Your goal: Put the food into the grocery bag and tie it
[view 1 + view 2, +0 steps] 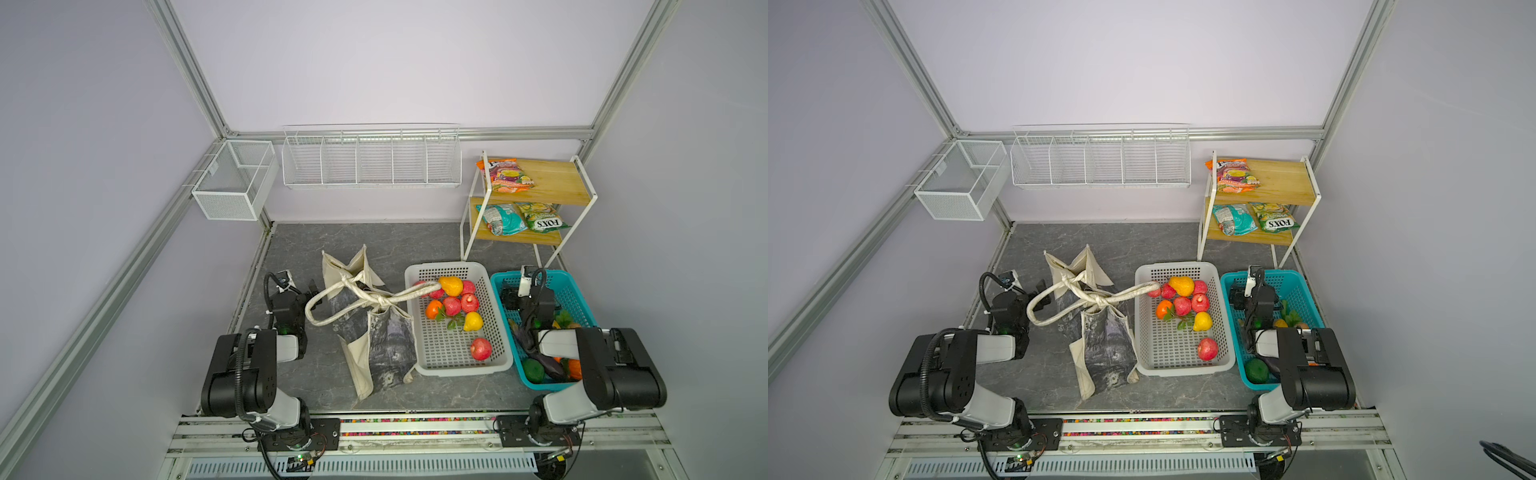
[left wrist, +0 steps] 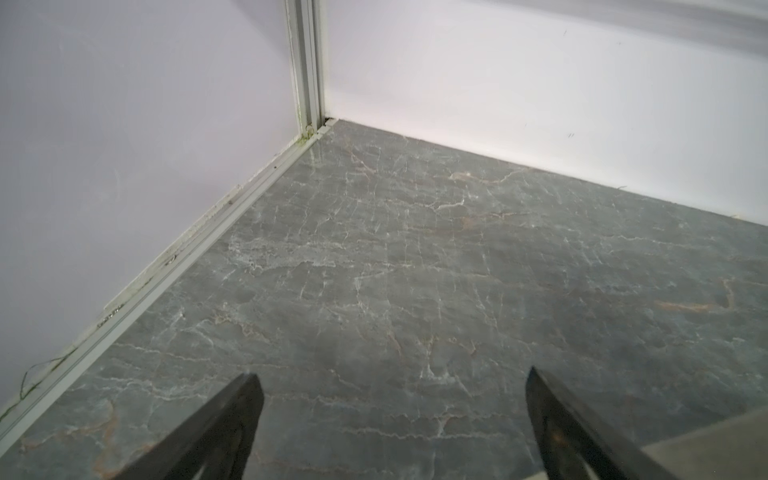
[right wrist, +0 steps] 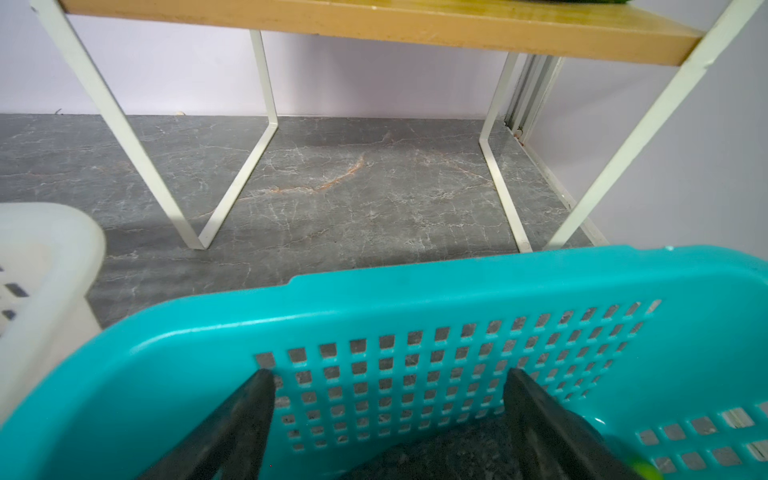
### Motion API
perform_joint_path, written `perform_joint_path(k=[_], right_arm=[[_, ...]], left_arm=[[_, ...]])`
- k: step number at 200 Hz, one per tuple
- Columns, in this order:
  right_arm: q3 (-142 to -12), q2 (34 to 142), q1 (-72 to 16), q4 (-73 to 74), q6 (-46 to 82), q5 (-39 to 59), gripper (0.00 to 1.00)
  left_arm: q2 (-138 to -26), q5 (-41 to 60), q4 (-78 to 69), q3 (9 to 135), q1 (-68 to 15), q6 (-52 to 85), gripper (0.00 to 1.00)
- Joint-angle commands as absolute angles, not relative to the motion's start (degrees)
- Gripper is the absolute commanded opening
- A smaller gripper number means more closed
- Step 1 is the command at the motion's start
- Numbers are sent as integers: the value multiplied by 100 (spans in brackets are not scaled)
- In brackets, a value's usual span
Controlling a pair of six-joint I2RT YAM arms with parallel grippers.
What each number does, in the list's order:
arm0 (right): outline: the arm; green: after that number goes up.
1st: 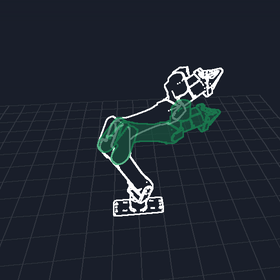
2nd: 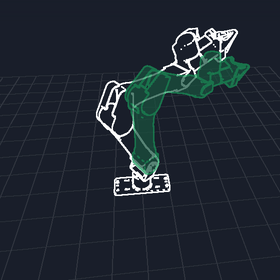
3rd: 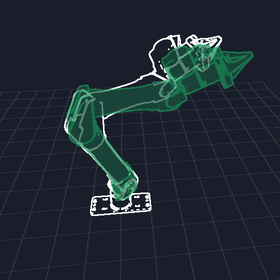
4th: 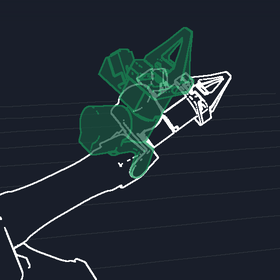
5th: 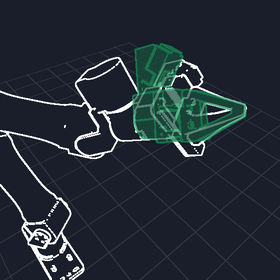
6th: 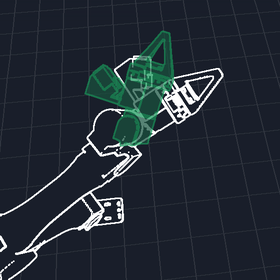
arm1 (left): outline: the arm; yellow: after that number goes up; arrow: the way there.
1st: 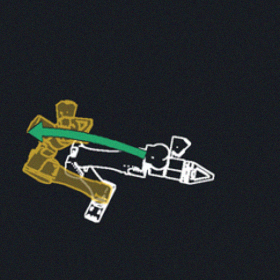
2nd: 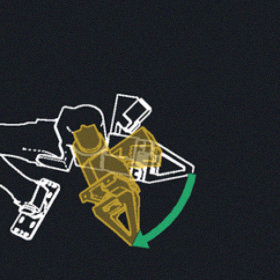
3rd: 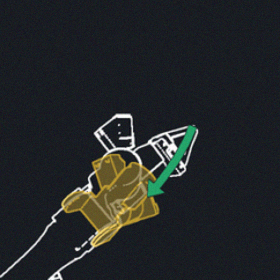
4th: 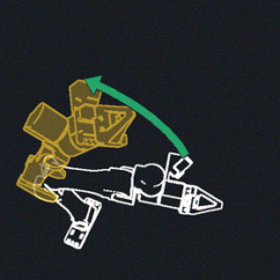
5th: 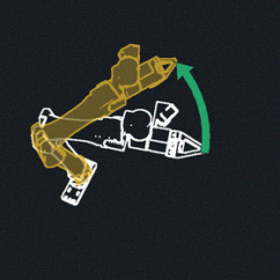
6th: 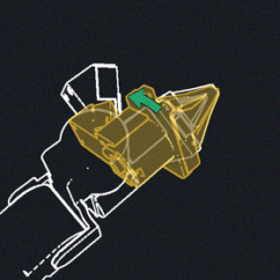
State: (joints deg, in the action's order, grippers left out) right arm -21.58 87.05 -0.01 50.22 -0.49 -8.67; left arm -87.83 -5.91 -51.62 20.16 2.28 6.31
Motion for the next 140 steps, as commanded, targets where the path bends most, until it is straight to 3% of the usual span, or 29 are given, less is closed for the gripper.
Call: perform_joint_path(k=[1,140], right_arm=[[-2232,8771,-13,4905,-193,-580,89],[-2241,8774,-11,4904,-194,-580,88]], left_arm=[[-8827,-516,-5376,2096,193,431,99],[-8863,-396,-5396,2117,191,387,99]])
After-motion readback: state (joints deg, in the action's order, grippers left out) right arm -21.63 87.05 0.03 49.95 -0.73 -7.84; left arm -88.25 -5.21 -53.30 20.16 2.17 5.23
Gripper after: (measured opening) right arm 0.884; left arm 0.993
